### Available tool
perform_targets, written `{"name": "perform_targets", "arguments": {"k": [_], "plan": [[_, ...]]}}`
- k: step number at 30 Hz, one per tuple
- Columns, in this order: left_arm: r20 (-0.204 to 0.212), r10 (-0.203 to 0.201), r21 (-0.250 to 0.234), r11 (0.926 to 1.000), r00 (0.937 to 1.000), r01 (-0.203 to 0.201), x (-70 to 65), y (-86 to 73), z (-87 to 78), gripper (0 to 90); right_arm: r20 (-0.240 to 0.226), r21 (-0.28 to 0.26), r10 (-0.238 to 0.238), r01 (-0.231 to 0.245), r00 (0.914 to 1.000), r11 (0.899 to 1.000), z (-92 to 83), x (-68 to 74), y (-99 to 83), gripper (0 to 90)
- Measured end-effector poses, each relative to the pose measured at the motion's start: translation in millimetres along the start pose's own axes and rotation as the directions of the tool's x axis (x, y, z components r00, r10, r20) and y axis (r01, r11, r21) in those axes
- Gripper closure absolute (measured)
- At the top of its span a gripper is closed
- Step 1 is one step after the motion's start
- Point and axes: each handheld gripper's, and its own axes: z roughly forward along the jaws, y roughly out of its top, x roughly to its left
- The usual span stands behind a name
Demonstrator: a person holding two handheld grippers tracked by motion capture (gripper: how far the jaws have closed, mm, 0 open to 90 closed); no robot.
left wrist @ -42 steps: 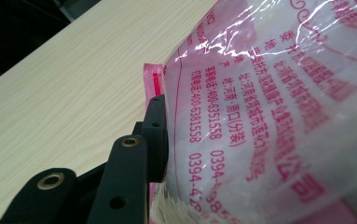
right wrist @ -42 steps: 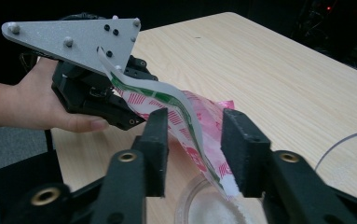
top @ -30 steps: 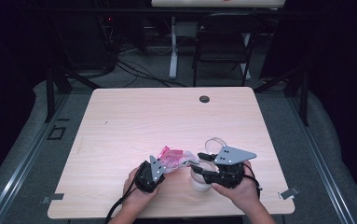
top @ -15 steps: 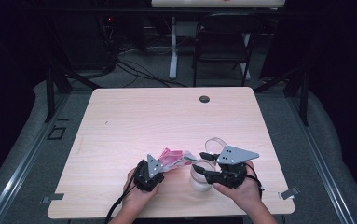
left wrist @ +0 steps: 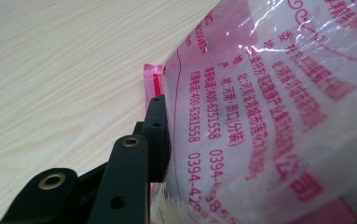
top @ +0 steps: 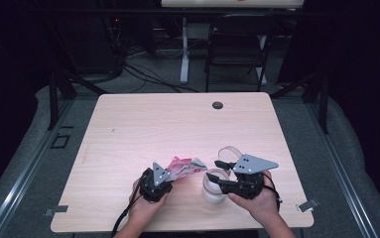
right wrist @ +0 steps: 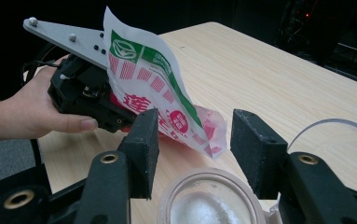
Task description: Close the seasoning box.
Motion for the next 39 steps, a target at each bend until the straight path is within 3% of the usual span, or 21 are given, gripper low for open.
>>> {"name": "perform_targets", "arguments": {"k": [10, 21, 33, 39], "plan": [[-0.029, -0.037, -0.011, 0.9993, 0.9989, 0.036, 19.0, 1.3, -11.1, 67.3, 0.012, -0.008, 0.009, -0.009, 0.9999, 1.0, -3.8, -2.3, -0.7, 51.7], [-0.094, -0.078, -0.019, 0.9969, 0.9925, 0.077, 48.0, -3.9, -29.0, 67.3, 0.033, -0.024, 0.027, -0.026, 0.9991, 0.999, -8.7, -5.8, -2.8, 51.6], [-0.146, -0.138, -0.029, 0.9904, 0.9797, 0.135, 74.8, -15.7, -47.4, 67.4, 0.042, -0.024, 0.031, -0.03, 0.9986, 0.999, -11.0, -7.5, -3.9, 51.6], [-0.162, -0.187, -0.05, 0.9823, 0.969, 0.181, 83.0, -21.7, -51.4, 67.3, 0.043, -0.021, 0.032, -0.031, 0.9986, 0.999, -10.3, -7.4, -4.3, 51.6]]}}
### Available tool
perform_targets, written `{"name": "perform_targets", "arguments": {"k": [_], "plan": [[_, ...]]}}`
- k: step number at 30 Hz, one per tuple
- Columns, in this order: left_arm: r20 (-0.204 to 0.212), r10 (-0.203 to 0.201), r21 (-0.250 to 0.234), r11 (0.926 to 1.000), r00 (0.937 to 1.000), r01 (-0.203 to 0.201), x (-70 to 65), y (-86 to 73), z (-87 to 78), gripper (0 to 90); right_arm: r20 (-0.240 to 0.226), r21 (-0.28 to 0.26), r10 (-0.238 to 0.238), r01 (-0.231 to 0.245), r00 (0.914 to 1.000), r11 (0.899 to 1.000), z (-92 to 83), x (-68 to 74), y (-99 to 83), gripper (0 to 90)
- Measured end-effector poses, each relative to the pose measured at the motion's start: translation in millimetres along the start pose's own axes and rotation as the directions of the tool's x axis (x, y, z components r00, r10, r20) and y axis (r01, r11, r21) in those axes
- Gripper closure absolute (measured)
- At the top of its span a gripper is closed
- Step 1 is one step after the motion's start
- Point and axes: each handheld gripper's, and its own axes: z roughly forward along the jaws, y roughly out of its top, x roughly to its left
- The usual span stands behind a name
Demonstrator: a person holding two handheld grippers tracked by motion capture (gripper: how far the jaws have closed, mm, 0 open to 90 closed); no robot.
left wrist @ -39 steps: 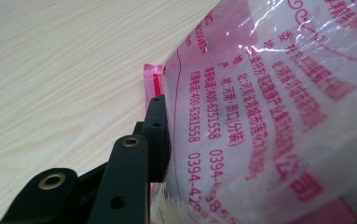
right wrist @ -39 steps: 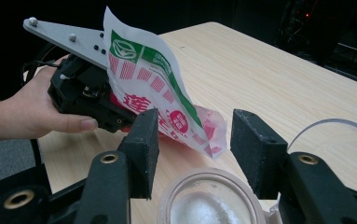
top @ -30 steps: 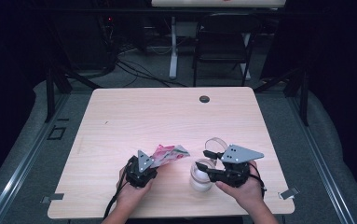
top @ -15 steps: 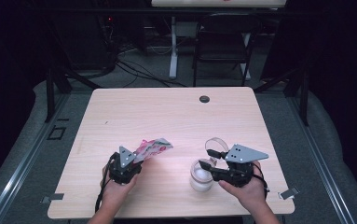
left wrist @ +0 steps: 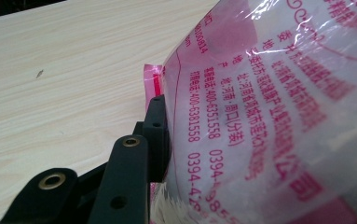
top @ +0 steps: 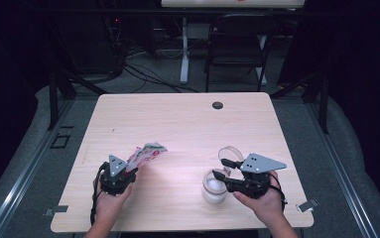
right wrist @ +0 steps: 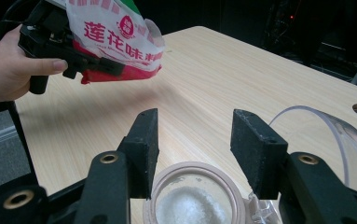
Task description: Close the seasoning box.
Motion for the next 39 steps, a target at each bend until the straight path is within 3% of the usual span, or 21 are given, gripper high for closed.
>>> {"name": "perform_targets", "arguments": {"k": [21, 28, 39], "plan": [[-0.053, -0.08, 0.042, 0.9957, 0.9954, 0.082, 20.9, -20.8, 13.6, 67.3, -0.011, -0.027, -0.002, 0.001, 0.9999, 1.0, -0.8, -0.4, -1.4, 49.6], [-0.056, -0.098, 0.071, 0.9922, 0.9936, 0.102, 24.6, -26.0, 19.7, 67.1, 0.005, -0.016, -0.007, 0.007, 1.0, 1.0, -0.7, -0.4, -1.8, 46.9], [-0.065, -0.133, 0.074, 0.9876, 0.9889, 0.138, 29.9, -31.2, 22.8, 66.2, -0.001, -0.005, -0.003, 0.003, 1.0, 1.0, -0.9, -0.3, -2.7, 46.8]]}}
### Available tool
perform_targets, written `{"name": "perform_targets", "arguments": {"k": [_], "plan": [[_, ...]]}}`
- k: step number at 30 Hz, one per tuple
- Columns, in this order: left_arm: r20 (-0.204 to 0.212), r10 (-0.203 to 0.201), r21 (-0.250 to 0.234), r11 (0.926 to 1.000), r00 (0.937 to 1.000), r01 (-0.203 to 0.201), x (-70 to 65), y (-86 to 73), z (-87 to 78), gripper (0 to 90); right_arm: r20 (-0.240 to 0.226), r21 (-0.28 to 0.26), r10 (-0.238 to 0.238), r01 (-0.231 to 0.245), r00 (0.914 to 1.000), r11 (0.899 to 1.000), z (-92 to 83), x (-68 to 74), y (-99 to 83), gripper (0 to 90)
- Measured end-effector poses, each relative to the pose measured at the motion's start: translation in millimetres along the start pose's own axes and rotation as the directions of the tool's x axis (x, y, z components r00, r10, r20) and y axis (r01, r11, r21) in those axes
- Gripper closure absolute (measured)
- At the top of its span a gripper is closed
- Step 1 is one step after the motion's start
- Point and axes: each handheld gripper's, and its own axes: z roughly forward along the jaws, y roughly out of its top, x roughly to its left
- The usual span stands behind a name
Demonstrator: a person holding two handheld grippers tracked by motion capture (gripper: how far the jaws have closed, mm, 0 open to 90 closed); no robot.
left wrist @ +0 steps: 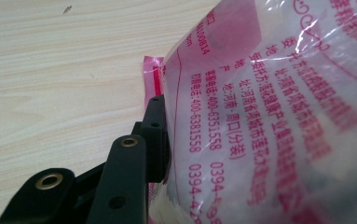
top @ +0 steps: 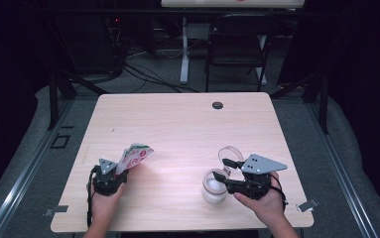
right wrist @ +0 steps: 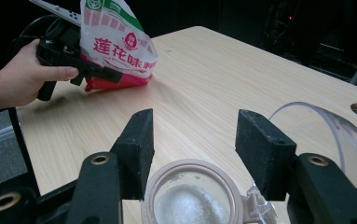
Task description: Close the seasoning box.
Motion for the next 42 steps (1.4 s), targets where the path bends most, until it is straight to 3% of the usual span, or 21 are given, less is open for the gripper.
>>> {"name": "perform_targets", "arguments": {"k": [5, 12, 23, 42], "plan": [[0.007, -0.017, 0.01, 0.9998, 0.9998, 0.017, 1.0, -0.8, 0.2, 64.2, -0.001, 0.003, -0.006, 0.006, 1.0, 1.0, 1.1, 0.9, 0.2, 46.8], [0.025, -0.037, -0.005, 0.9993, 0.999, 0.037, 1.2, -1.8, -1.0, 55.0, 0.001, 0.004, -0.005, 0.005, 1.0, 1.0, 1.5, 1.0, 0.0, 46.8], [0.013, -0.013, -0.05, 0.9987, 0.9998, 0.013, -3.9, -0.2, -5.6, 36.8, 0.001, 0.005, -0.005, 0.005, 1.0, 1.0, 2.7, 2.0, 0.2, 46.6], [0.042, 0.022, -0.105, 0.9944, 0.9989, -0.017, -15.4, 6.6, -22.4, 35.8, -0.005, 0.011, -0.008, 0.009, 0.9999, 1.0, 5.3, 2.7, 1.2, 46.5]]}}
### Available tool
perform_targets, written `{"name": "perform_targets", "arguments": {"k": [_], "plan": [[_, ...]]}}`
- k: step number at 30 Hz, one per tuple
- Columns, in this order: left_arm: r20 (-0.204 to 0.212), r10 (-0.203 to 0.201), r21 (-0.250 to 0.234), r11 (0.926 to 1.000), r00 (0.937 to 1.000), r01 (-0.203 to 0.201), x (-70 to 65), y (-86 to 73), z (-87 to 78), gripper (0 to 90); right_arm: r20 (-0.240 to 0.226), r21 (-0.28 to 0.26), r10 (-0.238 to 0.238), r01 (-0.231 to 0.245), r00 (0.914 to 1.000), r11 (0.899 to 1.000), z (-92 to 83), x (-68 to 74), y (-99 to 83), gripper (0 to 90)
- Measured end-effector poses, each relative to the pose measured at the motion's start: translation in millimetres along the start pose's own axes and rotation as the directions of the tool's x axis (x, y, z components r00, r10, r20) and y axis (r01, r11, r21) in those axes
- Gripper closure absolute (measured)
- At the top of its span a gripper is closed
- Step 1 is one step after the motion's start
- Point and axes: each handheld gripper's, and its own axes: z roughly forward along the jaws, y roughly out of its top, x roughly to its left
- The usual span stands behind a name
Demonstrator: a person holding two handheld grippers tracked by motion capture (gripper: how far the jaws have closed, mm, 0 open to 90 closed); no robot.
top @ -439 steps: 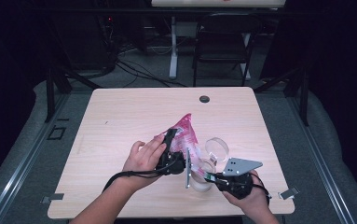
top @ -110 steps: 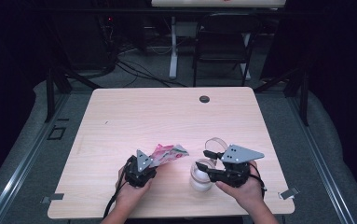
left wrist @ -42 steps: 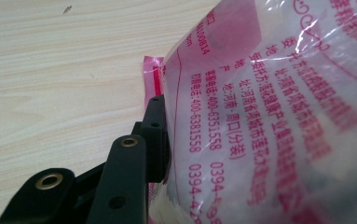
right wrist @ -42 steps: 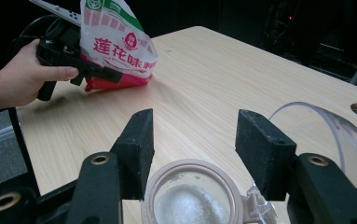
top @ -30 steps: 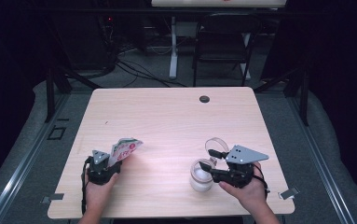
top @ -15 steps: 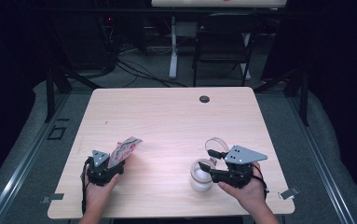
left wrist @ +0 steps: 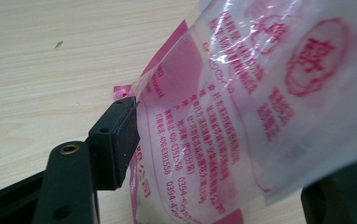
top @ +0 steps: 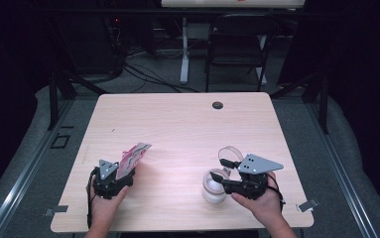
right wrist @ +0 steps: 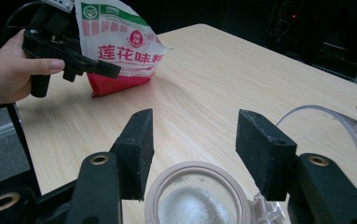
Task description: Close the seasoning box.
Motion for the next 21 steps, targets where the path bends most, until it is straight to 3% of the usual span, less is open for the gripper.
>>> {"name": "perform_targets", "arguments": {"k": [14, 21], "plan": [[0.027, 0.055, -0.04, 0.9977, 0.9981, -0.054, -15.2, 7.5, -11.9, 29.5, 0.009, 0.001, 0.001, -0.001, 1.0, 1.0, -2.0, -0.7, 0.3, 46.5], [0.066, 0.1, -0.058, 0.9936, 0.9928, -0.097, -29.6, 9.6, -19.8, 29.4, 0.015, -0.001, 0.0, 0.0, 0.9999, 1.0, -6.4, -0.9, 3.0, 46.8]]}}
